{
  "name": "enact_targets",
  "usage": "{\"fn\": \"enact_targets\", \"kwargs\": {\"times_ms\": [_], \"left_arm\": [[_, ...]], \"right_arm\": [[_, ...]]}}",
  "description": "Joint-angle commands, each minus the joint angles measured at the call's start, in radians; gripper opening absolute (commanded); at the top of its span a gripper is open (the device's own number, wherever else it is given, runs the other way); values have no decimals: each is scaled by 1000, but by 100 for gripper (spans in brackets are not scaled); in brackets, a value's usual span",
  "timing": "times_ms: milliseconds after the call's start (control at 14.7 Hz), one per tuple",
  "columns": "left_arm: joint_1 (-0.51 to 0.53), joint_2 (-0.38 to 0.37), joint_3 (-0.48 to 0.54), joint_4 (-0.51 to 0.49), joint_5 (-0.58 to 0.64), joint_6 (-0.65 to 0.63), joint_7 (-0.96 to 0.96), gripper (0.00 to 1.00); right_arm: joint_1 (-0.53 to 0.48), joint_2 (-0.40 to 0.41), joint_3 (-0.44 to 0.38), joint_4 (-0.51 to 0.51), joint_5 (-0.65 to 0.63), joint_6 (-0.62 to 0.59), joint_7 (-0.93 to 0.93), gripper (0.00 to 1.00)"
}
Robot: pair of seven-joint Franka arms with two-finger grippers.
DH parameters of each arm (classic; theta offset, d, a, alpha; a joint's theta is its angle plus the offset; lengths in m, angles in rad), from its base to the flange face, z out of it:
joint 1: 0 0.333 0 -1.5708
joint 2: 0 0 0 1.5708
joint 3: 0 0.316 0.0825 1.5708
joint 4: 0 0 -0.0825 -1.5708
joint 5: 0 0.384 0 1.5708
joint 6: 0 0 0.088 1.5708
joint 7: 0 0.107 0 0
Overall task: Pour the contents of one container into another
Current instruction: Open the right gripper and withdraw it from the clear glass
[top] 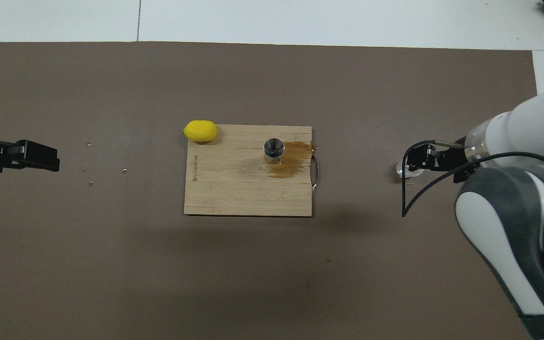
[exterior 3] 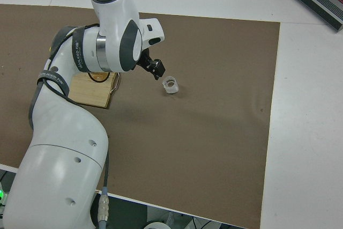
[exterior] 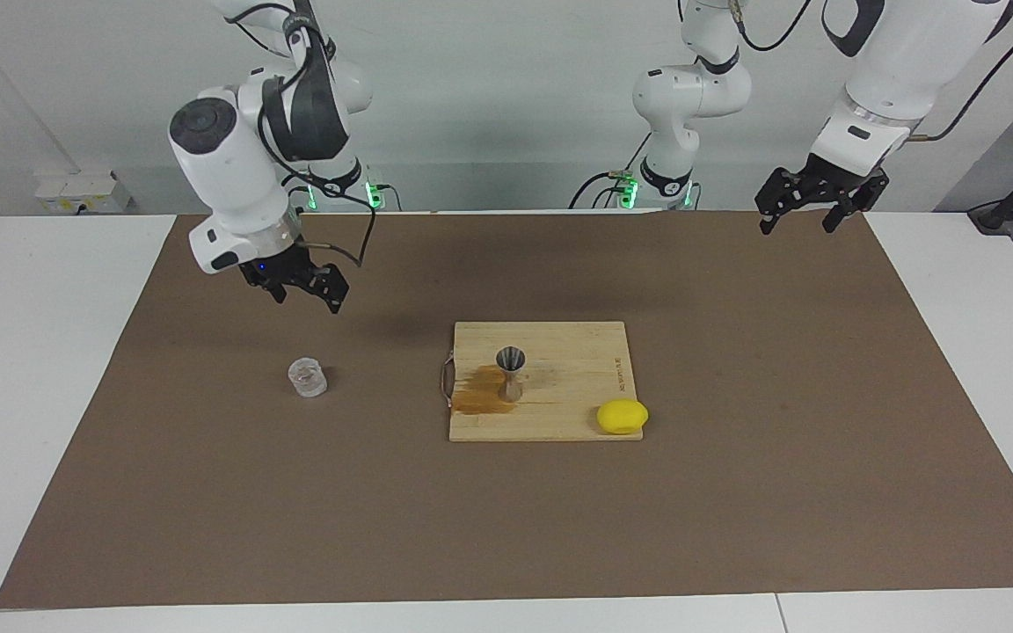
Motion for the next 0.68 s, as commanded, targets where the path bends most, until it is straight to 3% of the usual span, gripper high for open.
{"fn": "enact_targets", "kwargs": {"times_ms": [0,136,614], "left_arm": [[13,-11,-6,-8,-6,-3,2,100],[13,-11,-6,-8,-8,-3,2,100],[13,-11,-6,-8,-6,-3,2,100]], "right_arm": [[-36,32,4,192,-33,-145,-28,100],[-40,35,6,244,-73,-177,-39,100],[-56,30,-2,236,-70,-208,-162,100]]}}
